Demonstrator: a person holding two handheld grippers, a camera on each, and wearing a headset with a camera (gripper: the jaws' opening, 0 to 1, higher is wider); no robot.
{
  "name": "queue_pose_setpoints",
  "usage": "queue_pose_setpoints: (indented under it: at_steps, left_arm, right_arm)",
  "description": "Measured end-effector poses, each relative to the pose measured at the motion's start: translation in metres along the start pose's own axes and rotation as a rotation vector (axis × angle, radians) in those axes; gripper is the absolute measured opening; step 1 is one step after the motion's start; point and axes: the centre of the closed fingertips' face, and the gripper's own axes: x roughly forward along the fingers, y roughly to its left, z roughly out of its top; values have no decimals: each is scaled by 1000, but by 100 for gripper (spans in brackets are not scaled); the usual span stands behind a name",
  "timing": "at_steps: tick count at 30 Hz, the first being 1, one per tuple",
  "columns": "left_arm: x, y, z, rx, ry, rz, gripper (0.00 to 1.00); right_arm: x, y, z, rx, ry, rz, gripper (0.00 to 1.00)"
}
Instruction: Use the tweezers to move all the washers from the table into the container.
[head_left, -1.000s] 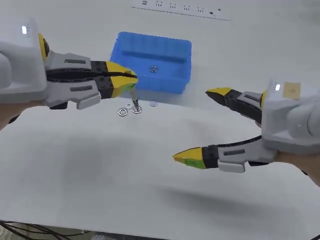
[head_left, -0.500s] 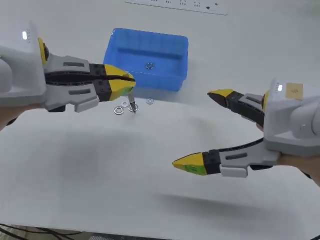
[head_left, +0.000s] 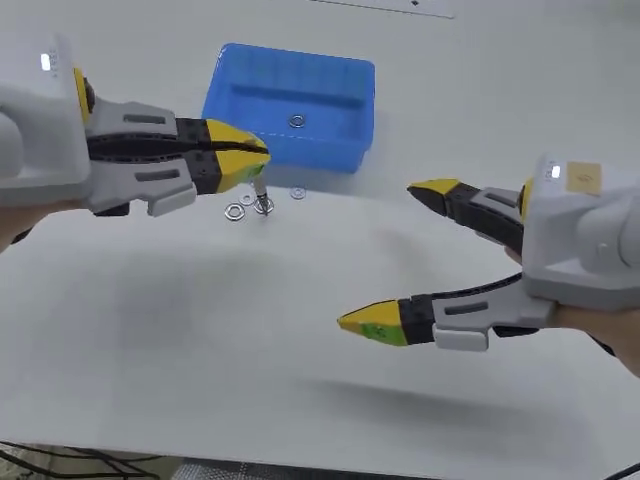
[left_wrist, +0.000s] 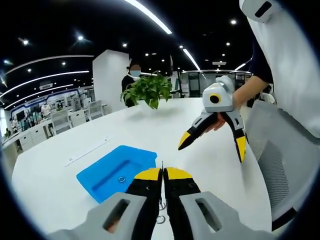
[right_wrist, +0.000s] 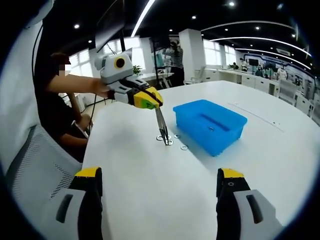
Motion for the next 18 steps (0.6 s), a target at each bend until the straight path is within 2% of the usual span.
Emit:
queue_pose_setpoints:
  at_steps: [3,6,10,13,18]
  left_arm:
    - [-1,-2,-1,-45,21,-23,5]
    - [0,-6,0,-39,34,-28,5]
    - [-2,-4,-1,-60,48,-13,5]
    - [-2,-5,-1,-69,53,-8,5]
    - [-2,-7,-1,-79,55,-9,5]
  right_arm:
    - [3,-2,3,-3,0,12,89]
    - [10,-4,10,-4,2,33,82]
    - [21,-4,24,-9,-21,61,78]
    - [36,-5,33,-30,-24,85,69]
    - [61,-12,36,-71,3,123,54]
